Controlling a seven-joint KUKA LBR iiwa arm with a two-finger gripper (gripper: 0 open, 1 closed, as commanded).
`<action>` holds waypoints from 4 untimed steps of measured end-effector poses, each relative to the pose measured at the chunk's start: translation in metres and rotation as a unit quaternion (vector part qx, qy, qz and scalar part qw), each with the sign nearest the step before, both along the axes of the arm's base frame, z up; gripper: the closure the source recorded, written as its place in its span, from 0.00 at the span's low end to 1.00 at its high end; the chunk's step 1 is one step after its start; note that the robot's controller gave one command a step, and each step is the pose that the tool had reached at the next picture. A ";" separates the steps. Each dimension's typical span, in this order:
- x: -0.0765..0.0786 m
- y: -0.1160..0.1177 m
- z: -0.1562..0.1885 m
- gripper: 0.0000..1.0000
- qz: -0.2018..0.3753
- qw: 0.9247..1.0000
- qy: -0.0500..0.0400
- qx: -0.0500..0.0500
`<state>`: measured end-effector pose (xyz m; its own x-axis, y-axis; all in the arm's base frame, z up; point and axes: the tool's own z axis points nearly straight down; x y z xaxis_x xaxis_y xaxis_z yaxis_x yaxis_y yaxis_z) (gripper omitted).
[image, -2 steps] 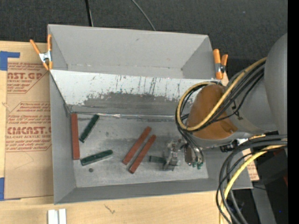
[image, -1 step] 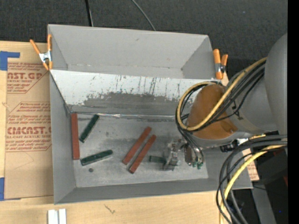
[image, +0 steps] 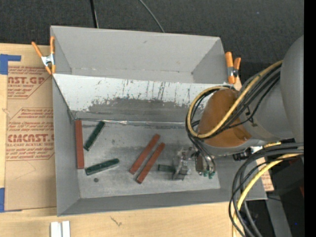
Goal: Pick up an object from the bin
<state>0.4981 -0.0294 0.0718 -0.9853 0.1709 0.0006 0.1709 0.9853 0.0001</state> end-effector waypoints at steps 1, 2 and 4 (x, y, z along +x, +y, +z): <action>-0.001 0.000 0.004 1.00 0.000 1.000 0.002 0.000; -0.001 0.000 0.017 1.00 0.000 1.000 0.001 0.000; -0.001 0.000 0.027 1.00 0.000 1.000 0.001 0.000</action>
Offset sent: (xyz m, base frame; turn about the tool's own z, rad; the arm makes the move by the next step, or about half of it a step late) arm -0.0001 0.0001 0.0250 0.0000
